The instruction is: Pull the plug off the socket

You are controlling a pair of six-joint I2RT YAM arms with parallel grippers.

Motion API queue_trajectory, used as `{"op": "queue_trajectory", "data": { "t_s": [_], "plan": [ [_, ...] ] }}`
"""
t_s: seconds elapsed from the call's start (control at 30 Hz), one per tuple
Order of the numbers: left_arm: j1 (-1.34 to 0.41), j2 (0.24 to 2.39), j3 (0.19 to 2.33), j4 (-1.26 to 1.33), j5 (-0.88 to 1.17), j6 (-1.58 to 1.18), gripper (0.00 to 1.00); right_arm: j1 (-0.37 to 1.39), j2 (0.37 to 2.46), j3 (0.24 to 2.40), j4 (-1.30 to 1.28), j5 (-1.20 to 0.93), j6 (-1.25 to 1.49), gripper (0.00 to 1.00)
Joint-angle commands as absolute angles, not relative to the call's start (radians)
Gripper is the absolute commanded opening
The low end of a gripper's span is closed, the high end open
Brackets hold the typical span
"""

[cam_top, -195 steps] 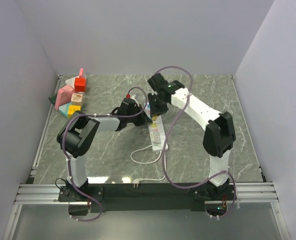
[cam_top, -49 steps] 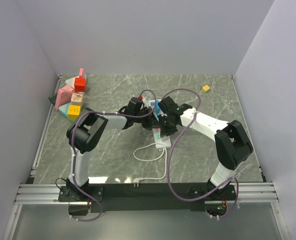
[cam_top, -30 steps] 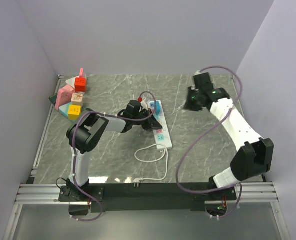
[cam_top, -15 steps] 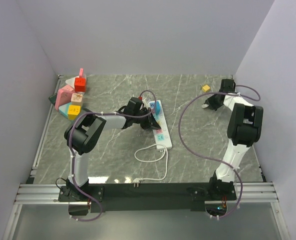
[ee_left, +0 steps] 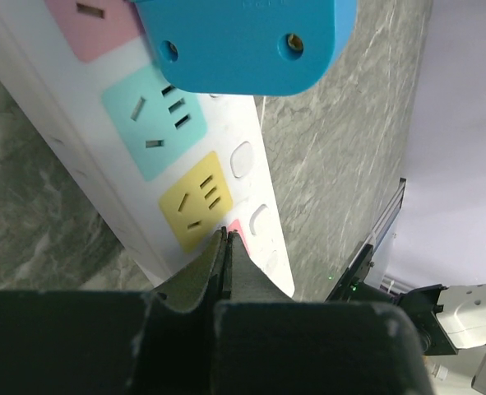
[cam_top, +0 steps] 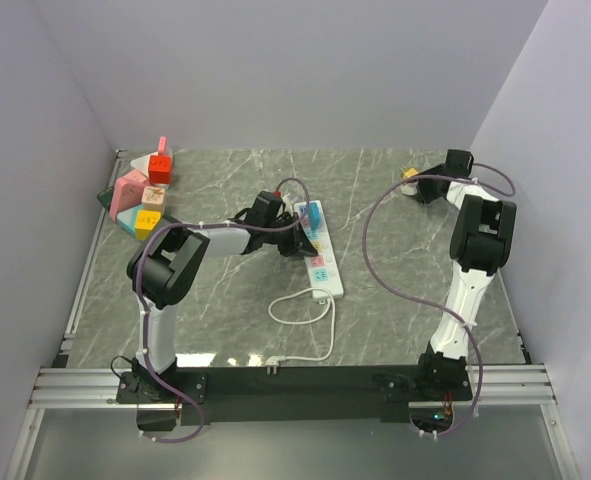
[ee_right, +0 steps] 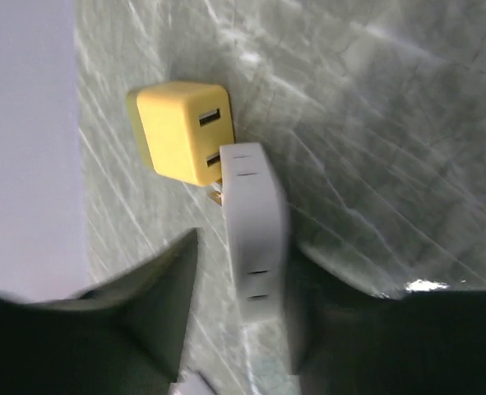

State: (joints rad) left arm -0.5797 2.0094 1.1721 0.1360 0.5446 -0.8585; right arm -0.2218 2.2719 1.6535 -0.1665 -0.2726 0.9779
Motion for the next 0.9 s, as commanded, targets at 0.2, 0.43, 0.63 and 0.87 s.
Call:
{"op": "queue_trajectory", "data": {
  "t_s": [0.2,0.43,0.63,0.87],
  "plan": [
    [-0.572,2.022,1.224,0.112,0.545,-0.827,0.01,-0.222,2.061,1.562,-0.210,-0.322,0.959,0.79],
    [-0.572,2.011,1.204,0.136,0.554,-0.833,0.01,-0.180,1.836,1.459,-0.431,-0.238,0.830,0.81],
    [-0.572,1.991,1.174,0.160,0.555,-0.842,0.01,-0.005,1.841,1.543,-0.554,-0.301,0.550,0.77],
    [-0.566,1.957,1.103,0.228,0.548,-0.896,0.01,0.274,1.945,1.701,-0.667,-0.232,0.312,0.78]
  ]
}}
